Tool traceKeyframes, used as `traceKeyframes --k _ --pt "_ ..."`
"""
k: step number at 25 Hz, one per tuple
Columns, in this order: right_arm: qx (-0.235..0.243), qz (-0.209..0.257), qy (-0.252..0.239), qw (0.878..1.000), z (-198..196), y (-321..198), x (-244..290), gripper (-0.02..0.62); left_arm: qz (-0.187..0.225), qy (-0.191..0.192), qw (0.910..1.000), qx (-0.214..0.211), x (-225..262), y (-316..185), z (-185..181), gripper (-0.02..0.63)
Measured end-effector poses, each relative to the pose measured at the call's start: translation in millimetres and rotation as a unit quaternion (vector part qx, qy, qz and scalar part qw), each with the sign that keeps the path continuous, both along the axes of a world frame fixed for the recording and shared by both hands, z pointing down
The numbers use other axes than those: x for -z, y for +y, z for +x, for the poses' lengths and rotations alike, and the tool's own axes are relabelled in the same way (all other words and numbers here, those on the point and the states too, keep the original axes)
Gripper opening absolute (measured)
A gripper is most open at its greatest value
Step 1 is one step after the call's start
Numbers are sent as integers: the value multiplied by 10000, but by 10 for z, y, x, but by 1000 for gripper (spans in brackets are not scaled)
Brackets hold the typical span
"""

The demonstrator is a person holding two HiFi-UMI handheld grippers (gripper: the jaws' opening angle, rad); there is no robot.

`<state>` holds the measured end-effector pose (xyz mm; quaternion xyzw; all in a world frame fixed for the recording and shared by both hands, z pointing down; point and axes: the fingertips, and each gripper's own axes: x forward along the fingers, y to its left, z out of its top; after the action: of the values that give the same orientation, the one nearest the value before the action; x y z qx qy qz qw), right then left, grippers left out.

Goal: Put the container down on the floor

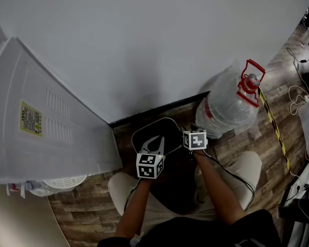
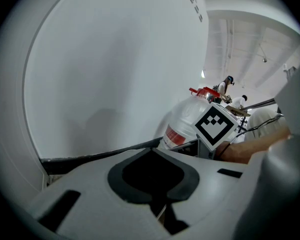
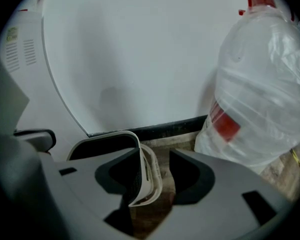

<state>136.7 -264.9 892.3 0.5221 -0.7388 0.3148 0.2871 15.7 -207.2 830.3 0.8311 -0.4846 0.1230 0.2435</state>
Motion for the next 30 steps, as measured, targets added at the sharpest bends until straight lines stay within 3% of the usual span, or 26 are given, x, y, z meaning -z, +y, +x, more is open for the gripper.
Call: traceKeyframes --k 13,23,30 --pt "52 30 -7 10000 -28 36 14 167 31 6 10000 89 59 24 -76 17" --pt "2 250 -123 9996 -114 8 131 65 126 -58 9997 177 185 3 -199 17" --pt "341 581 40 9977 -329 16 365 37 246 -49 9992 323 356 14 -359 17"
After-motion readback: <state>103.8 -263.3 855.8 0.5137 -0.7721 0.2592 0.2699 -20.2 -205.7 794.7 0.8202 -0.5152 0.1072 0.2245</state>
